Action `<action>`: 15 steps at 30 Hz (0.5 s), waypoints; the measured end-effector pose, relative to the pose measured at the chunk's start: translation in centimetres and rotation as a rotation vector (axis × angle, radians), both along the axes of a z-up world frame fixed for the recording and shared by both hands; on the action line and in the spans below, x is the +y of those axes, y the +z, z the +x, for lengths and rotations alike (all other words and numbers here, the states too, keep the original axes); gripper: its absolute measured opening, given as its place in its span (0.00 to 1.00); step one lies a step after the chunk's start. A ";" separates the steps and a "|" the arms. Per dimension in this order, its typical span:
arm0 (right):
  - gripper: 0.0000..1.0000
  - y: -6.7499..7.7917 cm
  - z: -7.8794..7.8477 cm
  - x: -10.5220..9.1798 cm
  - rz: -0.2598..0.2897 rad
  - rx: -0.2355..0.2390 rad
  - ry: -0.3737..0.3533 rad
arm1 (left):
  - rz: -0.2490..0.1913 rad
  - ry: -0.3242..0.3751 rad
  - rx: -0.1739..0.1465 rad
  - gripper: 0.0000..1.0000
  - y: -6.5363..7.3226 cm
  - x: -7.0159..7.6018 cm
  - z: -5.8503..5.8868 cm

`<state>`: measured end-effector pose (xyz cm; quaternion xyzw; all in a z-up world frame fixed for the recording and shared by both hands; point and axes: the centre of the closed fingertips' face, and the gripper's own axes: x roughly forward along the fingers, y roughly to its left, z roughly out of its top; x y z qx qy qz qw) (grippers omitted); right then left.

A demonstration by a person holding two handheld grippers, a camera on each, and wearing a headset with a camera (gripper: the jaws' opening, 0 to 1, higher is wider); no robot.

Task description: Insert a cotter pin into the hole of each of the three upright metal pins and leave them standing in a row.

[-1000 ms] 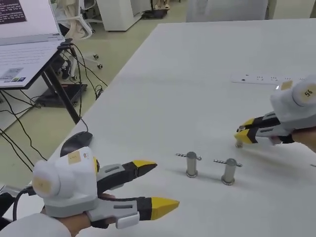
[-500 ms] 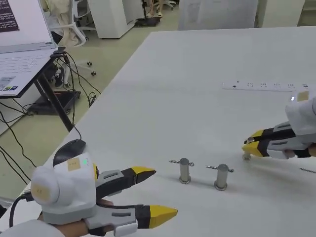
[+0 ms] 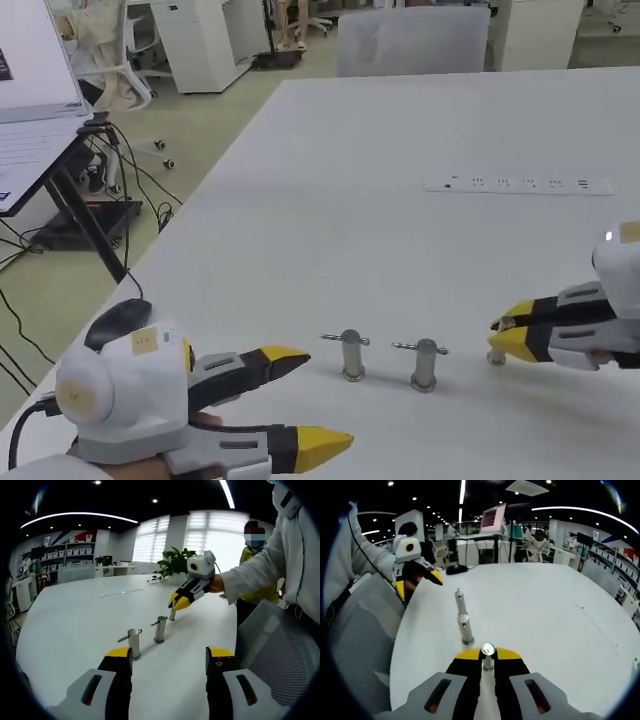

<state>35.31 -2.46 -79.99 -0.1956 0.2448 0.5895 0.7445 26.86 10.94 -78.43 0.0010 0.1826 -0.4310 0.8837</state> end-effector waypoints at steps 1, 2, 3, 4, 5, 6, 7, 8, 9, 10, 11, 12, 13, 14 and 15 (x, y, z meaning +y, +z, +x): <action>0.09 0.0 -0.2 0.0 0.001 0.001 0.001 | 0.001 -0.004 0.000 0.59 0.0 -0.1 0.0; 0.09 0.1 -0.6 0.0 0.002 0.002 0.002 | 0.001 -0.006 -0.001 0.59 0.0 -0.2 0.0; 0.09 0.2 -0.9 -0.1 0.003 0.002 0.002 | 0.003 -0.009 -0.002 0.59 0.0 -0.3 0.0; 0.09 0.3 -1.3 -0.1 0.009 0.008 0.002 | 0.004 -0.010 -0.003 0.58 0.0 -0.3 0.0; 0.09 0.3 -1.6 -0.1 0.012 0.009 0.002 | 0.005 -0.013 -0.004 0.58 0.1 -0.4 0.0; 0.09 0.3 -1.9 -0.1 0.013 0.009 0.003 | 0.004 -0.014 -0.004 0.58 0.1 -0.5 0.0; 0.09 0.2 -2.3 0.0 0.010 0.010 0.005 | 0.004 -0.017 -0.004 0.58 0.1 -0.6 0.0; 0.09 0.2 -2.5 0.0 0.009 0.012 0.007 | 0.005 -0.019 -0.004 0.58 0.1 -0.6 -0.1; 0.09 0.2 -2.9 0.0 0.012 0.015 0.010 | 0.004 -0.023 -0.003 0.58 0.1 -0.8 -0.1; 0.09 0.2 -3.1 0.0 0.015 0.017 0.009 | 0.004 -0.025 -0.003 0.58 0.1 -0.8 -0.1; 0.09 0.1 -3.4 0.0 0.016 0.020 0.011 | 0.006 -0.029 -0.004 0.58 0.0 -1.0 -0.2; 0.09 0.1 -3.6 0.0 0.017 0.023 0.012 | 0.007 -0.031 -0.004 0.58 0.0 -1.1 -0.2; 0.09 0.0 -4.0 0.1 0.019 0.030 0.013 | 0.008 -0.035 -0.004 0.58 0.0 -1.2 -0.3; 0.09 -0.1 -4.2 0.1 0.018 0.029 0.014 | 0.008 -0.037 -0.004 0.58 0.0 -1.2 -0.3; 0.09 -0.2 -4.4 0.1 0.014 0.028 0.015 | 0.008 -0.039 -0.003 0.58 0.0 -1.3 -0.3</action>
